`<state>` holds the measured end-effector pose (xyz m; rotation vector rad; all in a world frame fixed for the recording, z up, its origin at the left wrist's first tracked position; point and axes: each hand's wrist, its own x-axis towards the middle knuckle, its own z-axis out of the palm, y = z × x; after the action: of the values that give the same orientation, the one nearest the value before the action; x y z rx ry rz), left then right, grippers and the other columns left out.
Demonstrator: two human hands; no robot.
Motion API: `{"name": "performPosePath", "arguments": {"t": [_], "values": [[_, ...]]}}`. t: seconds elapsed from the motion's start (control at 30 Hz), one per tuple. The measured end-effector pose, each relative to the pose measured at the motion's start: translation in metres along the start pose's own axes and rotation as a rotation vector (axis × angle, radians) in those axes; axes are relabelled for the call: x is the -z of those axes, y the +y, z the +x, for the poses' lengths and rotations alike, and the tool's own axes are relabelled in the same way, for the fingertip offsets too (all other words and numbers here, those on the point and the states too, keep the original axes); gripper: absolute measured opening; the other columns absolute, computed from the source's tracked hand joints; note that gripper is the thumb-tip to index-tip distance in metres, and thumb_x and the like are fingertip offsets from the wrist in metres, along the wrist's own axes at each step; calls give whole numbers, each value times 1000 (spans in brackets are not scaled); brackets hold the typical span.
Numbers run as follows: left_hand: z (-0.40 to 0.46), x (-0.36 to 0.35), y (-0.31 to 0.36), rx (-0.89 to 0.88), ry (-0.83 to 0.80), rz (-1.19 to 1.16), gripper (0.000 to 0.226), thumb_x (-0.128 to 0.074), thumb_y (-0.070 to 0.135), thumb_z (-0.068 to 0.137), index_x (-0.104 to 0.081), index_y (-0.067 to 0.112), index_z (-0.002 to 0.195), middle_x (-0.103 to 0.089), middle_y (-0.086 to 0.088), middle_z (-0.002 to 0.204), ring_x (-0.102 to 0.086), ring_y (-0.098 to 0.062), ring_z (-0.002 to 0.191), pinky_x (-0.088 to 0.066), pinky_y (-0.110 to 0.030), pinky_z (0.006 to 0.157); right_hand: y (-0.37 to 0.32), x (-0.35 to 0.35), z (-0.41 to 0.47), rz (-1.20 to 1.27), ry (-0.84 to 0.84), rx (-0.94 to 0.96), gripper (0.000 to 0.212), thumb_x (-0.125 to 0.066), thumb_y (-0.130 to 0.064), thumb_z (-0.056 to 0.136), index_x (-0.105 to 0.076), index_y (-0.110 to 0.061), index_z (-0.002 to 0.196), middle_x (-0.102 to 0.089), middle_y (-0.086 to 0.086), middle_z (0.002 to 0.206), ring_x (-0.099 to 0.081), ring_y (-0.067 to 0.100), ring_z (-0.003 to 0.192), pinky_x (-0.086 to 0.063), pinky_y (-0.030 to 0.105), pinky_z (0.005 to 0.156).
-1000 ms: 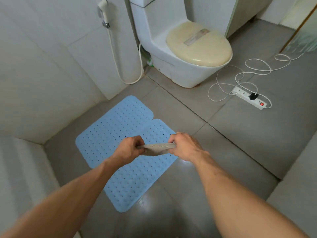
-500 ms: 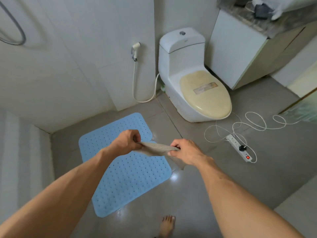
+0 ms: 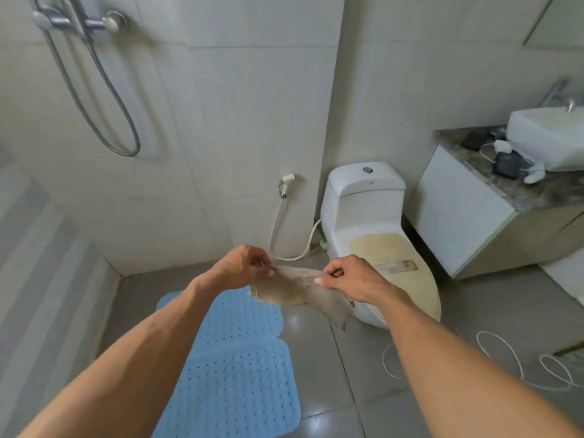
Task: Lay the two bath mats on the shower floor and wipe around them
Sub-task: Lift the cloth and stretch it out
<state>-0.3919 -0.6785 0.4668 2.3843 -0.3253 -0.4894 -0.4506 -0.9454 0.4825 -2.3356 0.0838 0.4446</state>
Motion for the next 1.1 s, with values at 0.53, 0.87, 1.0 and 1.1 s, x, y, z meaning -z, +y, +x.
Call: {"name": "performPosePath", "arguments": {"t": [0.53,0.87,1.0,1.1], "values": [[-183,124,54,340,775,29,8,-70,21,82,-74,17,87,-72,5,78,-62,-6,67,-52,-22,64,-216,43,41,-20,-280,673,13,-80,-39,79,-76,-27,78,-74,-6,78,-67,11,76,-50,25,67],[-421,147,41,635,1182,92,13,-65,9,81,-74,13,90,-72,-1,84,-62,-9,72,-54,-25,70,-395,-114,-73,90,-451,1088,20,-76,-14,81,-66,-31,84,-72,-1,76,-64,17,68,-49,28,64],[-505,139,49,746,1344,88,14,-61,11,86,-66,20,96,-69,1,85,-63,-12,71,-53,-22,61,-441,-169,-137,119,-498,1265,22,-72,-23,81,-71,-44,85,-71,-12,76,-66,11,71,-52,27,65],[-560,126,63,803,1450,107,16,-59,11,90,-55,23,98,-67,1,82,-63,-13,68,-53,-24,61,-466,-203,-185,15,-504,1447,27,-67,-29,88,-71,-54,80,-66,-17,88,-63,9,84,-55,32,76]]}}
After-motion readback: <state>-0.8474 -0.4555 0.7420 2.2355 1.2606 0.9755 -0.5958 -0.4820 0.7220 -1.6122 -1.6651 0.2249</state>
